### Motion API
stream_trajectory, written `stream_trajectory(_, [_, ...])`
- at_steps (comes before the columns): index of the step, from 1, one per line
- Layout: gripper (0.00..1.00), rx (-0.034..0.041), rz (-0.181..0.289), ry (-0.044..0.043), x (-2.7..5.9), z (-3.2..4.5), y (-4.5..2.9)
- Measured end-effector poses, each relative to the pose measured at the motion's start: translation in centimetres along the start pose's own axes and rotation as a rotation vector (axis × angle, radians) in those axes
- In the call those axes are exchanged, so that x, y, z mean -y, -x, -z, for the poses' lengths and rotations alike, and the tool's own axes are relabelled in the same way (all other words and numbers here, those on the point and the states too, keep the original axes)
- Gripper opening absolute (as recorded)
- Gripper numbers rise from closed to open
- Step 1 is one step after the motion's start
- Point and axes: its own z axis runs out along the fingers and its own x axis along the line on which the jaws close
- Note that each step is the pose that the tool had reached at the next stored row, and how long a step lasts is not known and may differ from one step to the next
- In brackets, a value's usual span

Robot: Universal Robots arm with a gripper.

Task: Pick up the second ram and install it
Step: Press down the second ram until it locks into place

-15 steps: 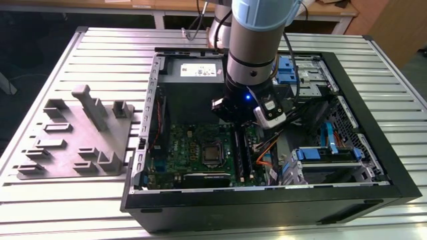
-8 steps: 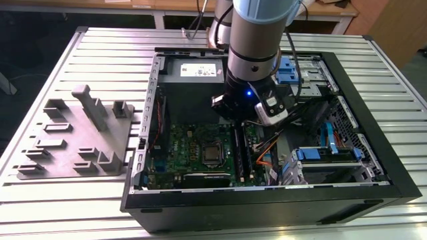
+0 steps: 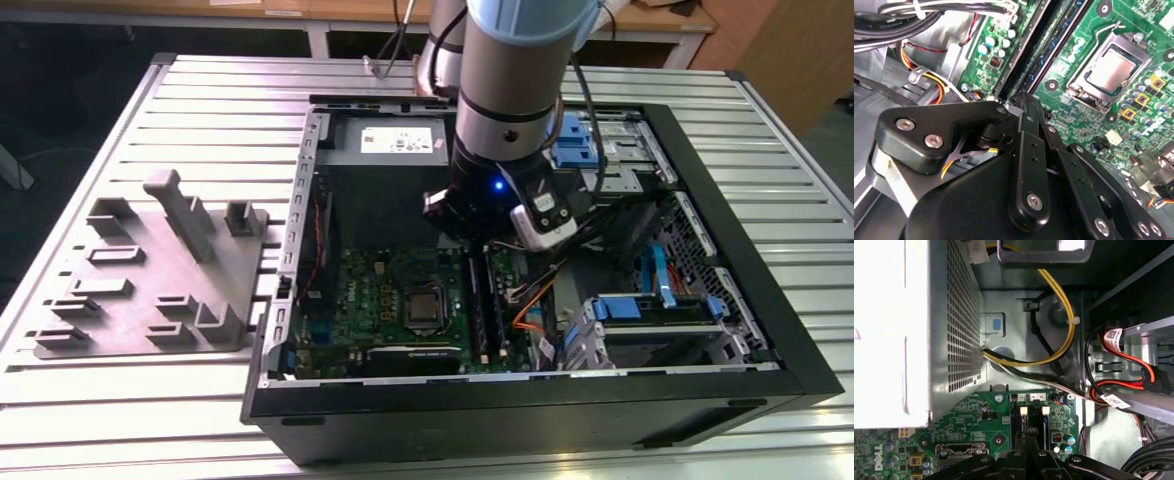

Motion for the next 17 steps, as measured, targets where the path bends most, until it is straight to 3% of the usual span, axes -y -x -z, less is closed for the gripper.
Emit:
stream_trajectory(6, [0.07, 0.0000, 0.000, 0.0002, 1.37, 0.03, 0.06])
stream_trajectory(8, [0.07, 0.0000, 0.000, 0.0001, 2.61, 0.07, 0.12])
stream_trajectory(17, [0.07, 0.0000, 0.000, 0.0001, 5.42, 0.15, 0.24])
